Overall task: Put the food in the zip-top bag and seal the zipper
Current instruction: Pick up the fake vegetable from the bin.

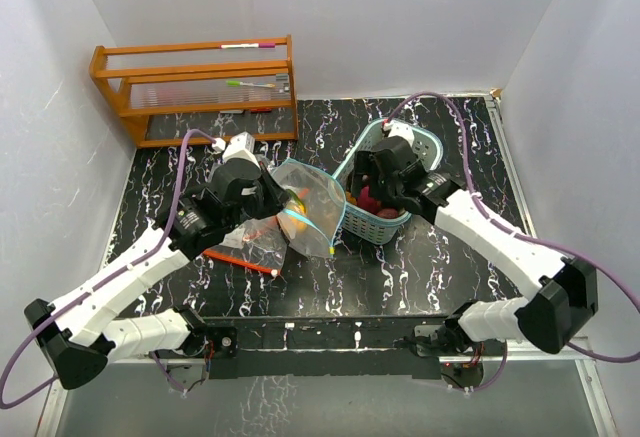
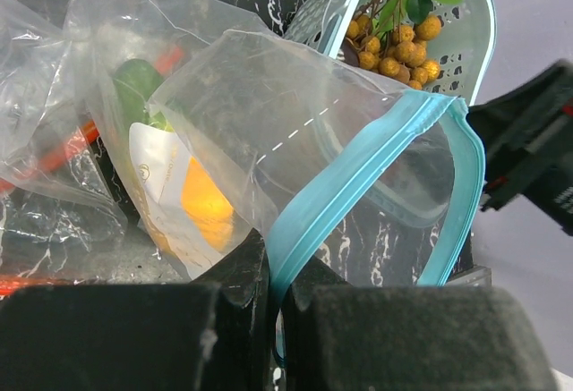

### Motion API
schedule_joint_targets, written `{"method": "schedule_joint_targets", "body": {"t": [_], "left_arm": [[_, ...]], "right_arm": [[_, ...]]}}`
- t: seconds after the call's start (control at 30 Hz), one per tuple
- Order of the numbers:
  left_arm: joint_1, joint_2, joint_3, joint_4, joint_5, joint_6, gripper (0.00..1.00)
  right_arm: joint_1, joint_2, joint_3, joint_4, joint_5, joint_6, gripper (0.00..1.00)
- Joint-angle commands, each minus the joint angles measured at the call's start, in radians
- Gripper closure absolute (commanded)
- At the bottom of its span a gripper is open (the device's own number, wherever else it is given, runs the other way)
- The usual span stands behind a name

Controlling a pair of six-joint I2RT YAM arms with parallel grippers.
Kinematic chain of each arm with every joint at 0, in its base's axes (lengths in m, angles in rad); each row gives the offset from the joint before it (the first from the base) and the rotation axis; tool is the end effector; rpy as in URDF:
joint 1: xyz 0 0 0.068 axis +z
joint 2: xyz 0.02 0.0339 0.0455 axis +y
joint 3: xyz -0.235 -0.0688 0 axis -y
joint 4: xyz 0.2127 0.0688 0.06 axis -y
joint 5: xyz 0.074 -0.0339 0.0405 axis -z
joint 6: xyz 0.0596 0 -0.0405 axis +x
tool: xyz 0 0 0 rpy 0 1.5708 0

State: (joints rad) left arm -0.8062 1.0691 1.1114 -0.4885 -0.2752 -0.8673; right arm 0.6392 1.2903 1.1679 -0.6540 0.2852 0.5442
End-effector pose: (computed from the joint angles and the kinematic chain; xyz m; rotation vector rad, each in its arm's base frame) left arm 0.1747 -0.1587 0.3318 -0.2451 2.0750 -0.7808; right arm 0.2243 0.1458 0.2810 0.0294 2.3230 0.2663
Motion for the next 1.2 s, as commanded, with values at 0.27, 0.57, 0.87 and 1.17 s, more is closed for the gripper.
{"method": "schedule_joint_targets", "body": {"t": [0.27,0.57,0.87,1.17], "left_arm": [[0.004,-0.049,-0.013,-0.004,-0.021,0.001,1.0],[0.004,-0.047,-0.011,-0.011,-0.033,0.005,1.0],[0.004,-0.047,-0.013,-0.006,-0.026,0.001,1.0],[0.004,-0.036,-0.016,0.003,-0.02,-0.004,1.0]], "right_arm": [[0.0,0.108,-0.073,0.068,-0.033,-0.007,0.11],[0.001,0.154,-0.056,0.075,-0.034,-0.012,0.65],[-0.001,0.03,0.111,-0.022,0.027,-0.039,0.82],[-0.01,-0.061,0.264,-0.095,-0.018,-0.11,0.82]]}}
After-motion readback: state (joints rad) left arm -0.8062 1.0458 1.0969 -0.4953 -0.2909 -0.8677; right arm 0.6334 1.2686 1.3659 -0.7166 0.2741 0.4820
